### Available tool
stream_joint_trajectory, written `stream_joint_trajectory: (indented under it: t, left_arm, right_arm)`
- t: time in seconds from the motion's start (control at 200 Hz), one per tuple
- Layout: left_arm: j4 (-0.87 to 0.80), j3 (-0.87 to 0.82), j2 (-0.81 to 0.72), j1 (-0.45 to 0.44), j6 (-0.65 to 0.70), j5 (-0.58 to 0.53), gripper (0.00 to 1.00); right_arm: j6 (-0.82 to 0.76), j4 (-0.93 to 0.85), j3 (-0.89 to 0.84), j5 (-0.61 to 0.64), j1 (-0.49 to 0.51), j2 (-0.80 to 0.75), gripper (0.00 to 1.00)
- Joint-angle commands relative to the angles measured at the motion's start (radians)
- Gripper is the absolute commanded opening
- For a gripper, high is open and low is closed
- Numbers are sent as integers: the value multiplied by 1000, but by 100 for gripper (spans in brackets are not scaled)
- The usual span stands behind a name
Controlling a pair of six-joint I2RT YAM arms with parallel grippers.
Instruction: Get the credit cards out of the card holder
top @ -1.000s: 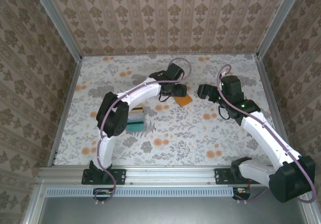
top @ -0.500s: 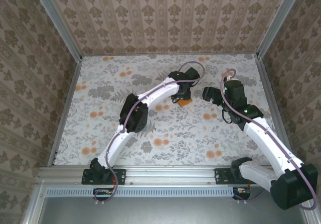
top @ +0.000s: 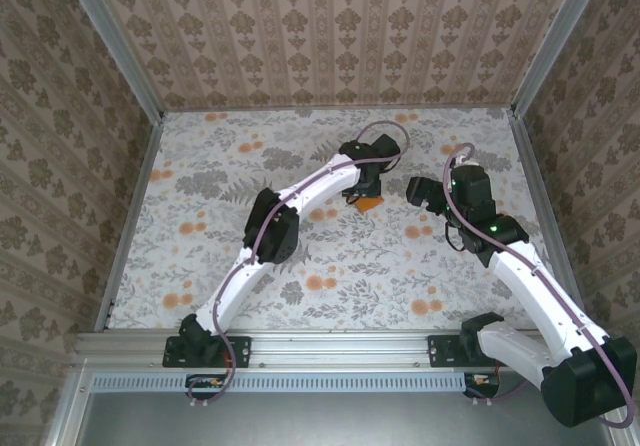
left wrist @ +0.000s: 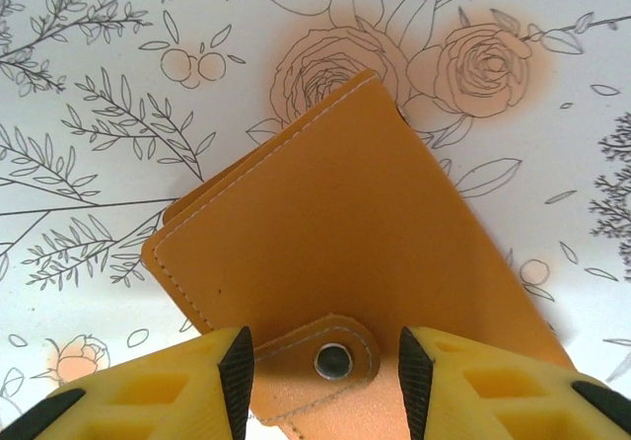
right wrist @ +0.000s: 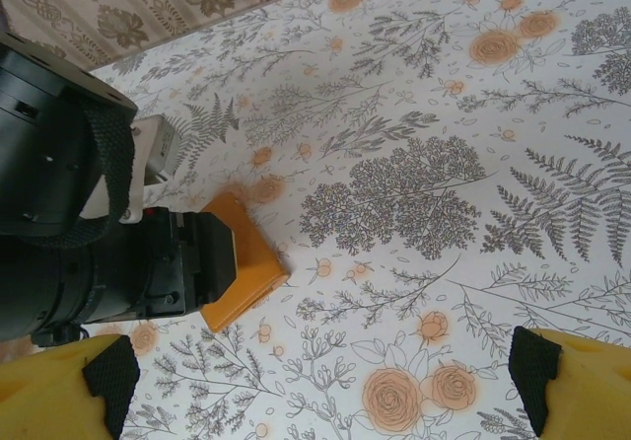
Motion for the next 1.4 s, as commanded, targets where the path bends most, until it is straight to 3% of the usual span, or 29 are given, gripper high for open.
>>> stream_joint_trajectory:
  t: [0.0,0.085,0.52,0.65,0.91,1.39]
  left_arm:
    - [-51,27,48,-4,-21,-20,46]
    - [-71,36,61,-4,-18,-32,44]
    - [-101,35,27,-6,65,-106,0]
    - [-61,-31,-43,-11,104,-107,0]
    - [292,-499,-370,-26,190,-9,0]
    - [451,-904,-721,-14,282,133,0]
  right_arm:
    - [0,-16,-10,10,-4,-19,100]
    - [2,-14,-12,10,-5,-18,100]
    - [23,1,-25,-14,-5,-11,100]
    - [27,13,-23,-38,-5,0,100]
    - [65,37,4,-121,-1,71,100]
    - [38,-4,170,-166,129,340,100]
